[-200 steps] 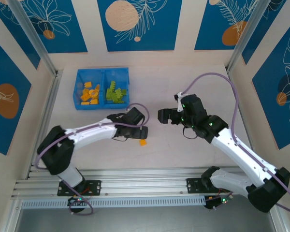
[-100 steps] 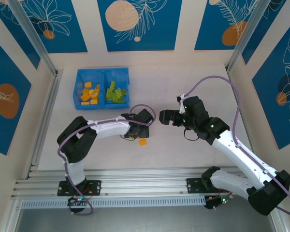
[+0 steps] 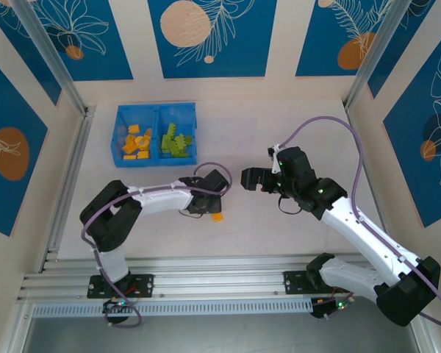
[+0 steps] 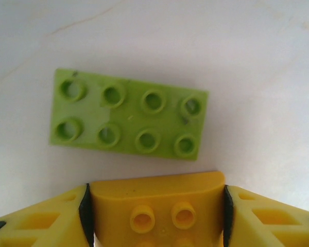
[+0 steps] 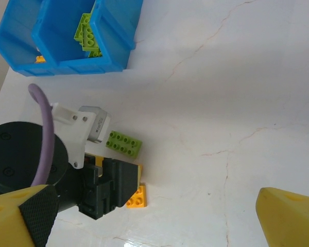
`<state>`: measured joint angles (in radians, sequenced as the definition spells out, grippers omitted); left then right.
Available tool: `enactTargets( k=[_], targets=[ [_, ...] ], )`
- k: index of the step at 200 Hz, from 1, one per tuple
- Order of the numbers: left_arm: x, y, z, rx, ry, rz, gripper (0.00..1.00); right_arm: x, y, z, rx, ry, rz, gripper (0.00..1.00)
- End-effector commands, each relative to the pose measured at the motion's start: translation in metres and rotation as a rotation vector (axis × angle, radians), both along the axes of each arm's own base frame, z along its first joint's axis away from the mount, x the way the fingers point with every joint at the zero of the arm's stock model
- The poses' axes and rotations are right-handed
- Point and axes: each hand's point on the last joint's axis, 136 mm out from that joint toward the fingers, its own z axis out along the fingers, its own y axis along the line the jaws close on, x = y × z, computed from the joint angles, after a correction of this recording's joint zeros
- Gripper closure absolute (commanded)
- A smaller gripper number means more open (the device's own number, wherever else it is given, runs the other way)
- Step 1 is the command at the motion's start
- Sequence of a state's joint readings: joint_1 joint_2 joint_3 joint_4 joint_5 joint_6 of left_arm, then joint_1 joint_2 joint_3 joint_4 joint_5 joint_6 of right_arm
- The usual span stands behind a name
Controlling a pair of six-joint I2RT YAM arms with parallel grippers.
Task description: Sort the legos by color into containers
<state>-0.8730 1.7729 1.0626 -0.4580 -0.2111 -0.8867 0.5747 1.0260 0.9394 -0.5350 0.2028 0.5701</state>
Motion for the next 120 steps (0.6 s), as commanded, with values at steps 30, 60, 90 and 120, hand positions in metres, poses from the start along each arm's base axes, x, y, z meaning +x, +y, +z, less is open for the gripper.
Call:
enactTargets(
  k=[30,60,90,120],
  targets=[
    [0.018,0.051,0.063,0.102,-0.157,0.068,0.44,0.0,0.008,0.013,0.065,-0.004,0.008,0.0],
    [0.05,0.085,0.103,0.125,-0.259,0.131,0.43,-0.002,0.01,0.01,0.075,0.011,0.012,0.0],
    [0.08,0.102,0.127,0.05,-0.308,0.137,0.39,-0.003,0.011,0.008,0.077,0.021,0.012,0.0],
    [0.057,0.032,0.122,-0.133,-0.225,-0.407,0.17,-0.006,0.012,0.007,0.079,0.031,0.012,0.0]
  ],
)
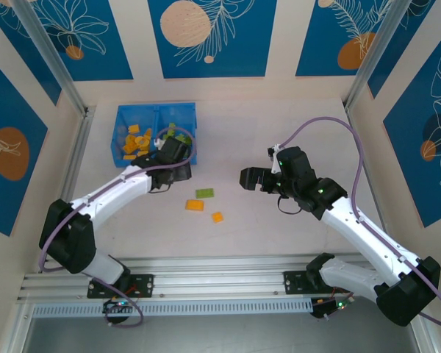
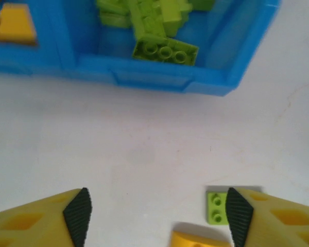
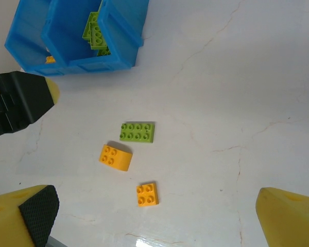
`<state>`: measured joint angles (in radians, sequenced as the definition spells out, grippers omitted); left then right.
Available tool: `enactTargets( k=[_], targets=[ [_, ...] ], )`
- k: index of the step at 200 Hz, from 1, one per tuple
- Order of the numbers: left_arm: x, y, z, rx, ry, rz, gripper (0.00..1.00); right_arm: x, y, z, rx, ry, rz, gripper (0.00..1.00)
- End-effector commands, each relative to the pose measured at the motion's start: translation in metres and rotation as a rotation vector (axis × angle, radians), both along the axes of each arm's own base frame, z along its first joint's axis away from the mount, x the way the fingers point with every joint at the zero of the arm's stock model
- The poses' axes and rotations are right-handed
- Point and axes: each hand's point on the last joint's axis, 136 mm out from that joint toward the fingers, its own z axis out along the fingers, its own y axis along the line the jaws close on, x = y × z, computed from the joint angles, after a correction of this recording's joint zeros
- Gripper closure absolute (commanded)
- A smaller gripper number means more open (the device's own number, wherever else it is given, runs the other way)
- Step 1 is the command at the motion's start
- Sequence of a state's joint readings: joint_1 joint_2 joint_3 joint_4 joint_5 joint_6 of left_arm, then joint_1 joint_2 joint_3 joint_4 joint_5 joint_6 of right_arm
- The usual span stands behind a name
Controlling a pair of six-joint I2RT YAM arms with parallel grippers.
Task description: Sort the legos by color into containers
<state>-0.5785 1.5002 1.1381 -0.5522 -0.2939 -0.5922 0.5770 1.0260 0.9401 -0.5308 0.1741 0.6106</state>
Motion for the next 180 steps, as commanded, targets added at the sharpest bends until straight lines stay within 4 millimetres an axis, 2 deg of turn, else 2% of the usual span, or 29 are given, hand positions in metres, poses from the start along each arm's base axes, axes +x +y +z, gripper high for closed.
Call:
enactTargets(
  k=[1,13,33,45,57,63,94,127,147,180],
  targets=[
    [-0.025,-0.064,0.003,-0.094,0.048,-0.501,0.17,-0.004,0.007,0.005,0.037,0.006,0.014,0.0],
    [-0.04,-0.062,-0.015,-0.069,0.124,-0.52,0.15,-0.004,0.007,0.003,0.039,0.012,0.014,0.0],
    [-0.054,-0.046,-0.038,-0.069,0.201,-0.346,0.13,-0.004,0.009,0.002,0.044,0.01,0.017,0.0],
    [-0.059,-0.031,-0.046,-0.091,0.23,-0.137,0.12,-0.003,0.011,0.001,0.044,0.009,0.022,0.0],
    [-0.068,-0.01,-0.052,-0.113,0.25,0.16,0.12,-0.001,0.013,0.0,0.042,0.01,0.027,0.0],
    [-0.074,-0.007,-0.055,-0.144,0.265,0.275,0.12,-0.001,0.014,0.0,0.041,0.01,0.033,0.0],
    [-0.088,-0.039,-0.069,-0.396,0.345,0.554,0.15,0.001,0.018,0.002,0.034,0.011,0.054,0.0],
    [-0.084,-0.046,-0.08,-0.449,0.372,0.758,0.15,-0.004,0.012,0.004,0.031,0.002,0.043,0.0],
    [-0.078,-0.048,-0.086,-0.471,0.36,0.822,0.14,-0.01,0.006,0.004,0.032,-0.01,0.031,0.0],
    [-0.071,-0.057,-0.1,-0.445,0.39,0.815,0.13,-0.015,-0.004,0.002,0.01,-0.022,0.012,0.0]
  ],
)
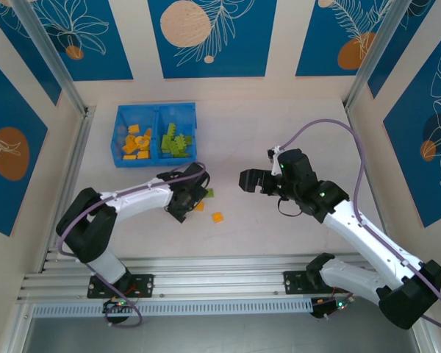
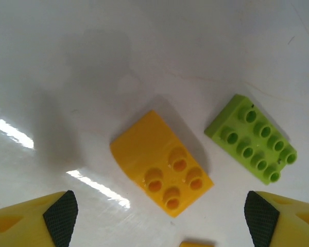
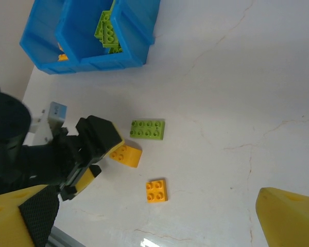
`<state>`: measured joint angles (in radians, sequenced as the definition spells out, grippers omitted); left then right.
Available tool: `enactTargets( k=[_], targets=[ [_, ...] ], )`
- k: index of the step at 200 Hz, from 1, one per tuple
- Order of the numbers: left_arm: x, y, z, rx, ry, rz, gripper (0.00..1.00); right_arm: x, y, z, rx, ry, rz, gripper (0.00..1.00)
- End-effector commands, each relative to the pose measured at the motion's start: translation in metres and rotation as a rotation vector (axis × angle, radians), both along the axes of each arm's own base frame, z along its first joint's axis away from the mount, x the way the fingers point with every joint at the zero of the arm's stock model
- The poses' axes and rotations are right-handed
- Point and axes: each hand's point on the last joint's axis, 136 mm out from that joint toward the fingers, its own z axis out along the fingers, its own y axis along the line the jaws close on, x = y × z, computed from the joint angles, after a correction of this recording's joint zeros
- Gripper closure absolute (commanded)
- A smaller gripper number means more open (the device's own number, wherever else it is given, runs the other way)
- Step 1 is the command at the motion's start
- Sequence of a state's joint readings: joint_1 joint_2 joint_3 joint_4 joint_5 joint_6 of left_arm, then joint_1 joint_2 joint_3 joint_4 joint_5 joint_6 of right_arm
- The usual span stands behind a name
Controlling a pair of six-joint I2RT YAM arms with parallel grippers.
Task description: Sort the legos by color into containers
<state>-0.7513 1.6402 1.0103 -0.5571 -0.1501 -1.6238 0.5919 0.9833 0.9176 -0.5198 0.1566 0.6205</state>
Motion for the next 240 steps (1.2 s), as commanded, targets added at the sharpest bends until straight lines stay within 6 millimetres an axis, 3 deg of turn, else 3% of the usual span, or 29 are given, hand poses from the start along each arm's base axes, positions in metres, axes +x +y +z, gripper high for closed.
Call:
enactTargets(
  k=[1,11,37,82,94,112,130,152,177,205,240],
  targets=[
    [0.007,-0.009,-0.004,-0.039,0.029,0.123,0.13,-0.006,-0.008,-0.003,-0.023,-0.007,-0.011,0.0],
    [0.005,-0.011,-0.011,-0.038,0.053,0.121,0.15,-0.006,-0.009,-0.003,-0.028,-0.009,-0.011,0.0],
    [-0.008,-0.006,-0.026,-0.008,0.123,0.123,0.3,-0.006,-0.01,-0.002,-0.032,-0.013,-0.01,0.0],
    [-0.03,0.02,-0.039,0.078,0.18,0.098,0.47,-0.004,-0.006,-0.003,-0.021,-0.008,-0.006,0.0],
    [-0.038,0.028,-0.043,0.096,0.203,0.082,0.56,-0.005,-0.005,-0.003,-0.015,-0.002,-0.001,0.0],
    [-0.044,0.036,-0.048,0.096,0.23,0.04,0.69,-0.006,0.001,-0.001,-0.001,0.003,0.032,0.0],
    [-0.041,0.04,-0.044,0.094,0.231,-0.034,0.75,-0.019,0.025,0.009,0.063,-0.009,0.195,0.0],
    [-0.018,0.041,-0.015,0.097,0.138,-0.148,0.78,-0.036,0.05,0.016,0.136,0.022,0.371,0.0],
    [0.028,0.043,0.045,0.14,-0.065,-0.326,0.78,-0.044,0.063,0.011,0.149,0.087,0.454,0.01],
    [0.078,0.075,0.107,0.267,-0.185,-0.389,0.8,-0.037,0.064,0.001,0.122,0.112,0.414,0.02],
    [0.139,0.12,0.147,0.226,-0.279,-0.263,0.81,-0.031,0.064,-0.002,0.102,0.106,0.378,0.02]
  ],
)
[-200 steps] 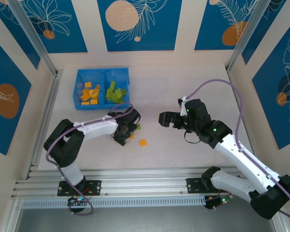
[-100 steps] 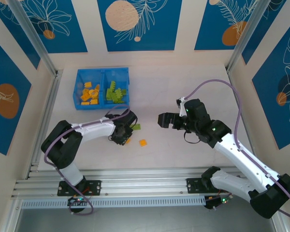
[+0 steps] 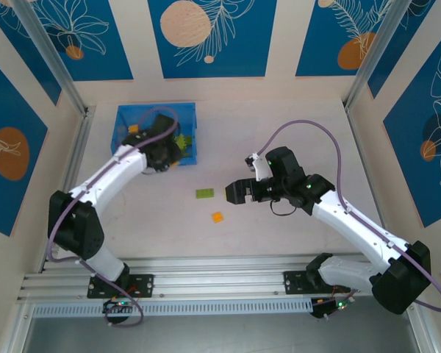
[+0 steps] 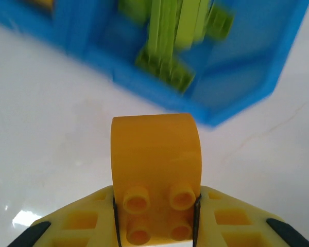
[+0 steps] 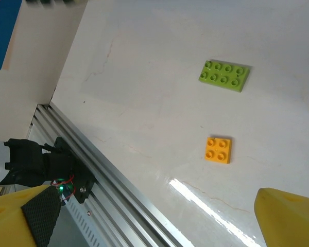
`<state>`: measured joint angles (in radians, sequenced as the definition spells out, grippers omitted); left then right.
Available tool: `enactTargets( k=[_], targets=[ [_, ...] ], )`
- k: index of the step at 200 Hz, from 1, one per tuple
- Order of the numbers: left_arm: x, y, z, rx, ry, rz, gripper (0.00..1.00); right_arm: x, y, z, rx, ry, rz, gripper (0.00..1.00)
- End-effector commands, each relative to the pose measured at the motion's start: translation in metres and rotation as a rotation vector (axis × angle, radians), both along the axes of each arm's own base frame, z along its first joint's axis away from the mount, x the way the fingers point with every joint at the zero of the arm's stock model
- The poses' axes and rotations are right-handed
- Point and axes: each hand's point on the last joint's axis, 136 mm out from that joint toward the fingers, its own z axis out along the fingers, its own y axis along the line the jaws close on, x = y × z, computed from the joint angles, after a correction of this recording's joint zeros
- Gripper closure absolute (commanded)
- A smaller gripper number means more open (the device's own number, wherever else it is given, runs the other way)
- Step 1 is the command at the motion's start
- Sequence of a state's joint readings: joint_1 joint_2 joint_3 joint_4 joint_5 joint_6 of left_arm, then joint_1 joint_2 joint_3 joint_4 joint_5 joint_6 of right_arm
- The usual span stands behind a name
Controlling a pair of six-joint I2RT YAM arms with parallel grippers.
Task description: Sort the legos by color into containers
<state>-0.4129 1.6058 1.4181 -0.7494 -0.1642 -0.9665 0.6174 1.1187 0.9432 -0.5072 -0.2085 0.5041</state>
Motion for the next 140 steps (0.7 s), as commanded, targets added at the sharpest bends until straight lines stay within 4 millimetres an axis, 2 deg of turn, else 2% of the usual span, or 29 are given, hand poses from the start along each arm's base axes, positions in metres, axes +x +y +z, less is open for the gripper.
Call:
enactTargets(
  k=[1,20,33,43,66,74,87,101,114,140],
  targets=[
    [0.022,0.044,0.014,0.08,-0.011,0.005,0.81,0.004,0.005,0.013,0.016,-0.032,0.001,0.02],
    [0.058,0.081,0.023,0.119,-0.05,0.093,0.81,0.005,0.005,0.012,0.006,-0.035,-0.011,0.02],
    [0.08,0.103,0.017,0.117,-0.039,0.14,0.81,0.004,0.004,0.012,0.0,-0.034,-0.012,0.02],
    [0.097,0.116,0.006,0.087,-0.015,0.169,0.82,0.003,0.004,0.011,-0.004,-0.033,-0.01,0.02],
    [0.143,0.129,-0.024,0.022,0.033,0.143,0.83,0.001,0.002,0.012,-0.01,-0.035,-0.01,0.02],
    [0.16,0.132,-0.029,0.018,0.034,0.121,0.83,0.0,0.001,0.013,-0.012,-0.035,-0.009,0.02],
    [0.181,0.136,-0.038,0.007,0.034,0.103,0.78,-0.001,0.001,0.015,-0.009,-0.036,-0.009,0.02],
    [0.193,0.139,-0.049,-0.03,0.045,0.108,0.66,-0.002,0.001,0.017,-0.008,-0.039,-0.012,0.02],
    [0.199,0.134,-0.047,-0.075,0.022,0.096,0.55,-0.003,0.001,0.019,-0.009,-0.04,-0.014,0.02],
    [0.192,0.125,-0.014,-0.093,-0.057,0.089,0.51,0.0,-0.001,0.014,-0.027,-0.041,-0.038,0.02]
  ],
)
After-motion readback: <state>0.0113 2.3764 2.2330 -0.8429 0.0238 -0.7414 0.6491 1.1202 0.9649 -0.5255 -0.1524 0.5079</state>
